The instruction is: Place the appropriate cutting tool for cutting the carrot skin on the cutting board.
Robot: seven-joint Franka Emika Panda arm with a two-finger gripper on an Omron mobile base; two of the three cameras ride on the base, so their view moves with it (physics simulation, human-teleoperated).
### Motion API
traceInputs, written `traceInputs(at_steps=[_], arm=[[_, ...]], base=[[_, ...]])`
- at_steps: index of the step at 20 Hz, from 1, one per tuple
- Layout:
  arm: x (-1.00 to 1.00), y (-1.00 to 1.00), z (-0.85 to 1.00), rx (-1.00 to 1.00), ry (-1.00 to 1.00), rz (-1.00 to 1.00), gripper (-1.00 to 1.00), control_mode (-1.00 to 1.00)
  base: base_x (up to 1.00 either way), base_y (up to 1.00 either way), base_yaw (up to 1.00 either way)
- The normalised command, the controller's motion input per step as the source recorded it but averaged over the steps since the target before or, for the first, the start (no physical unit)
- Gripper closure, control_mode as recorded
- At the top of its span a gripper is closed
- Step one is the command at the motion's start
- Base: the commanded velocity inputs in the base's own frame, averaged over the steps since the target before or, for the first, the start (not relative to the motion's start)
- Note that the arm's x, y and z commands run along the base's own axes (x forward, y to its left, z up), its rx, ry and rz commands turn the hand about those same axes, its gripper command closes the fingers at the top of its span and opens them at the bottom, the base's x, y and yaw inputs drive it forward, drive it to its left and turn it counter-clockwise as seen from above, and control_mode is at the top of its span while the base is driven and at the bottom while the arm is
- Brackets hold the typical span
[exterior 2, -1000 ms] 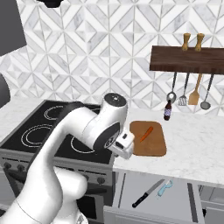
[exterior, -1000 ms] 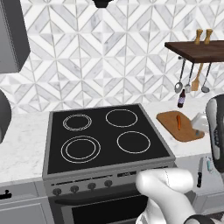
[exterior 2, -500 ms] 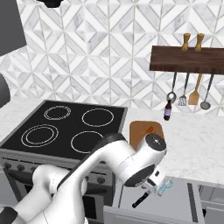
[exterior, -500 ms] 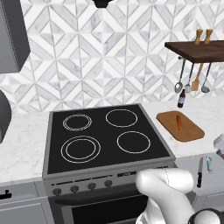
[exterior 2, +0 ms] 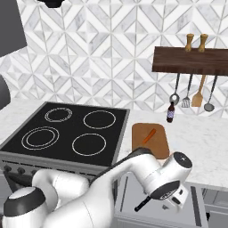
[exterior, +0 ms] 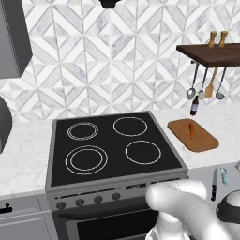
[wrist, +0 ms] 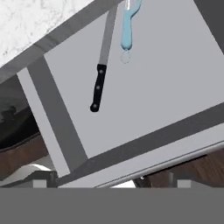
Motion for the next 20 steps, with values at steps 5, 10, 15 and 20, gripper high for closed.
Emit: traceInputs(at_steps=[5,10,15,20], arm=[[0.46,-0.13,-0.47,0.00,0.18,0.14,-1.00,-1.00],[0.17,-0.01,-0.64,0.00,0.07,0.18,-1.00,-1.00],[0.00,0.00,-0.65,0.00,0.01,0.16,-1.00,-1.00],[0.00,0.00,-0.69,0.00,0.00,0.17,-1.00,-1.00]], base=[[0.00,0.00,0.00],[0.00,0.00,0.00],[0.00,0.00,0.00],[0.00,0.00,0.00]])
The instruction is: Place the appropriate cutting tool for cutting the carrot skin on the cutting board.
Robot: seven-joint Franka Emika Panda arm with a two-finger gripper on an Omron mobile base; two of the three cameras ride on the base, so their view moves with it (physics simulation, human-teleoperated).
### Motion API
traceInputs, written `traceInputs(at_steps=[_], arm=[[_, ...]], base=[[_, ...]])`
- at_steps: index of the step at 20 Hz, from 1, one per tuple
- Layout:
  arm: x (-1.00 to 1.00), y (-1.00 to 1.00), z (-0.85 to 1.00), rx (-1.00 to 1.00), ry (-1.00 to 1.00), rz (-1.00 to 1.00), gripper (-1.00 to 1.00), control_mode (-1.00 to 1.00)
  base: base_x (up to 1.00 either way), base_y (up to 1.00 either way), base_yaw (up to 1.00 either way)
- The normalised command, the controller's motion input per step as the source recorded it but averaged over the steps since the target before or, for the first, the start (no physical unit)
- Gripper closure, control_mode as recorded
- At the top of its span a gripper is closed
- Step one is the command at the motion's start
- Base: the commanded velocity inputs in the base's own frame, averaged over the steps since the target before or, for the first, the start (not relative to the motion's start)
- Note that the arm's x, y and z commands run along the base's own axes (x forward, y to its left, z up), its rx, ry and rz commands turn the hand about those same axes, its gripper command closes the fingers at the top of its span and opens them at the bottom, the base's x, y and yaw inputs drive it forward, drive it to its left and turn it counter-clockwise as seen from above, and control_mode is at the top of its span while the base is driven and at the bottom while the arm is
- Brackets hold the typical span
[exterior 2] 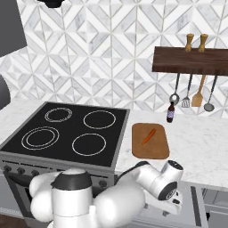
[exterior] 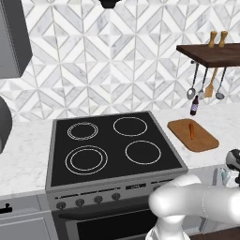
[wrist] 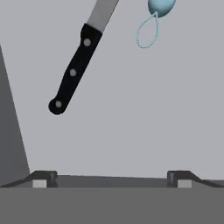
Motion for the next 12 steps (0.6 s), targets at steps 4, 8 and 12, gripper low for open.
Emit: traceInputs(at_steps=[4,8,12], arm=[[-0.21,0.00,-0.54,0.00,0.00,0.16,-1.00,-1.00],[-0.76,0.01,-0.17,0.00,0.00,0.11,-1.00,-1.00],[-0.94,0.01,0.00,0.00,0.03,0.06,-1.00,-1.00]], base=[[0.00,0.00,0.00],[0.00,0.00,0.00],[0.00,0.00,0.00]])
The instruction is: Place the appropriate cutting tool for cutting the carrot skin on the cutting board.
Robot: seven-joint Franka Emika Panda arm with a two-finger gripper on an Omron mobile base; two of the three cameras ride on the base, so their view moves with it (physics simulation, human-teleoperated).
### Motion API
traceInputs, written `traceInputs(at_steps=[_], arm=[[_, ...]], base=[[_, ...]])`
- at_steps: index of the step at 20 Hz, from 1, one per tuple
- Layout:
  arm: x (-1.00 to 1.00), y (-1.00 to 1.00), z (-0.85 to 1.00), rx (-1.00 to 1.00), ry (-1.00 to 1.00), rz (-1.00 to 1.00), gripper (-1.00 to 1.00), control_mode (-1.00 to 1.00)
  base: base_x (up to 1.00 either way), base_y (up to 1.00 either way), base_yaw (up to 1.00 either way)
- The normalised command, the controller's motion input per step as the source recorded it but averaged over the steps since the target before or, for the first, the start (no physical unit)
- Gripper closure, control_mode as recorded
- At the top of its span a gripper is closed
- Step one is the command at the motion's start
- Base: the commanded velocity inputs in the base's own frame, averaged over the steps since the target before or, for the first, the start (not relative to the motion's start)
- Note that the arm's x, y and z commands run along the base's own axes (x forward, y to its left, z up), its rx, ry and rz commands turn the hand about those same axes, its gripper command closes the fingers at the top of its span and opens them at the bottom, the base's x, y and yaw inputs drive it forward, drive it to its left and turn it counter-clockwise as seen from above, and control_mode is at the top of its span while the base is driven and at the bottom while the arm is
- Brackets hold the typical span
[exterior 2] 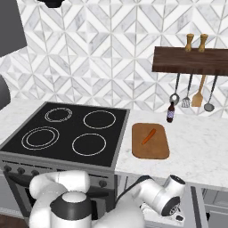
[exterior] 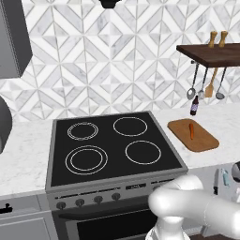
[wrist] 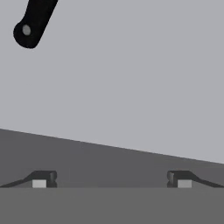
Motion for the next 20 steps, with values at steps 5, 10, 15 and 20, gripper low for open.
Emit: traceInputs(at_steps=[5,10,15,20], arm=[[-1.00,0.04,0.15,0.00,0.07,0.05,-1.00,-1.00],[-0.80,0.06,0.41,0.00,0.05,0.03,-1.00,-1.00],[0.20,-0.14,0.41,-0.05,-0.02,0.02,-1.00,-1.00],[0.59,-0.35,0.13,-0.03,-0.04,0.00,-1.00,-1.00]], base=[[0.00,0.00,0.00],[0.00,0.00,0.00],[0.00,0.00,0.00],[0.00,0.00,0.00]])
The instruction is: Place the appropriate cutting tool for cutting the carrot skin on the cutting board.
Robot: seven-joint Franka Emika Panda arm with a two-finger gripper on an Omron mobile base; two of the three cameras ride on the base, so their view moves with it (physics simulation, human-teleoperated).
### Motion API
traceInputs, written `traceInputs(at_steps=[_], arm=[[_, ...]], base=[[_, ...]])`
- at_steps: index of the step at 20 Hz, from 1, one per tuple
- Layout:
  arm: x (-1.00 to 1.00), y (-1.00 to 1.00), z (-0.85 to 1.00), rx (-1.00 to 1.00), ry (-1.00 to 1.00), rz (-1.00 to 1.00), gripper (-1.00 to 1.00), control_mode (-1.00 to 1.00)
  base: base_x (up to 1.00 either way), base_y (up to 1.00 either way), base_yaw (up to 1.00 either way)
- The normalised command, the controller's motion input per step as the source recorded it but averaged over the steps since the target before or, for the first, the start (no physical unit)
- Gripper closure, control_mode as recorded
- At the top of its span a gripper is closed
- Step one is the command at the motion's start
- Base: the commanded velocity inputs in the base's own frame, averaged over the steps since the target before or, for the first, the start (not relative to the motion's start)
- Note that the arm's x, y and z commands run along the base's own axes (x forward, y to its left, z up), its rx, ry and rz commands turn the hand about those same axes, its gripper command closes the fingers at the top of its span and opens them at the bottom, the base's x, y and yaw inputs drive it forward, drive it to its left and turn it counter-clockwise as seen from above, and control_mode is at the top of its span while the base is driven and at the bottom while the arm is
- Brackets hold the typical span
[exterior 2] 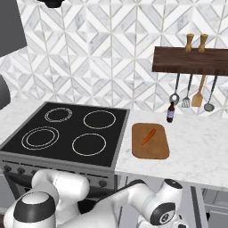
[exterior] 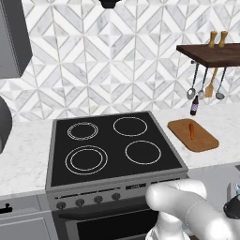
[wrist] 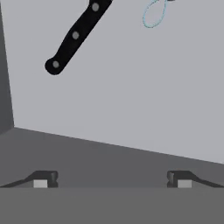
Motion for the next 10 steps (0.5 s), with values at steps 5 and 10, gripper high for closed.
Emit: traceInputs(at_steps=[5,10], arm=[[0.36,-0.42,0.00,-0.02,-0.17,0.00,-1.00,-1.00],[0.56,-0.45,0.14,0.00,-0.07,0.00,-1.00,-1.00]], base=[[0.00,0.00,0.00],[0.00,0.00,0.00]])
